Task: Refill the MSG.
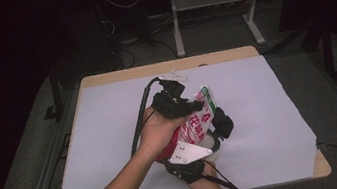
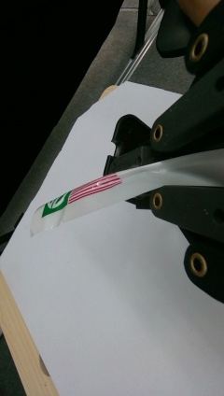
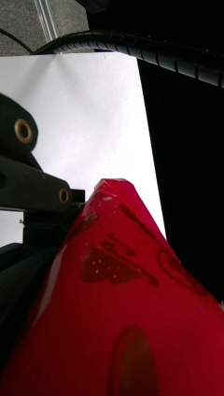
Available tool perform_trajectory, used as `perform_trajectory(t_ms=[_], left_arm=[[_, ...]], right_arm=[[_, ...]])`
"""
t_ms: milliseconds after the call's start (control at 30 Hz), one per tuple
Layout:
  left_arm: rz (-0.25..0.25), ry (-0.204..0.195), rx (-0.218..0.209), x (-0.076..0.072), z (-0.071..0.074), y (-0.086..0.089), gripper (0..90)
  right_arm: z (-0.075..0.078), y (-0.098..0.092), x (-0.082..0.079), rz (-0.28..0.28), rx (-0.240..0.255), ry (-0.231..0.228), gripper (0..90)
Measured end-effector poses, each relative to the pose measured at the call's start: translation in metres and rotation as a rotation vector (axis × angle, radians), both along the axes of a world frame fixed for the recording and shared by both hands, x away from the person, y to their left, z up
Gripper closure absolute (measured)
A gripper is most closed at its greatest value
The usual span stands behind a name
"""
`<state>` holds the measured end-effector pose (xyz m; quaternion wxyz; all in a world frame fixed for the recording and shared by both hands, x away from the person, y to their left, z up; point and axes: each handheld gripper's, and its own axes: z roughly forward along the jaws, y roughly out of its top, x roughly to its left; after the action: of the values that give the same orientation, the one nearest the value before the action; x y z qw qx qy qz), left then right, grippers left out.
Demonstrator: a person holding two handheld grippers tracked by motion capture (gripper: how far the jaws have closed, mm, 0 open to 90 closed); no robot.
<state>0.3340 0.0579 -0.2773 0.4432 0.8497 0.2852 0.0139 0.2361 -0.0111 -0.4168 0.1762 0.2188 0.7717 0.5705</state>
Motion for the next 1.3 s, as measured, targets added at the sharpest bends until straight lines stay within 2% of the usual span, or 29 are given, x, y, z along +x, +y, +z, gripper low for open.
perform_trajectory(t_ms=[1300], left_arm=[[0.008,0.003,-0.006,0.0010,-0.0019,-0.0013,89.8]], right_arm=[[0.0002,0.0009,-0.0011,0.002,0.002,-0.002,89.9]])
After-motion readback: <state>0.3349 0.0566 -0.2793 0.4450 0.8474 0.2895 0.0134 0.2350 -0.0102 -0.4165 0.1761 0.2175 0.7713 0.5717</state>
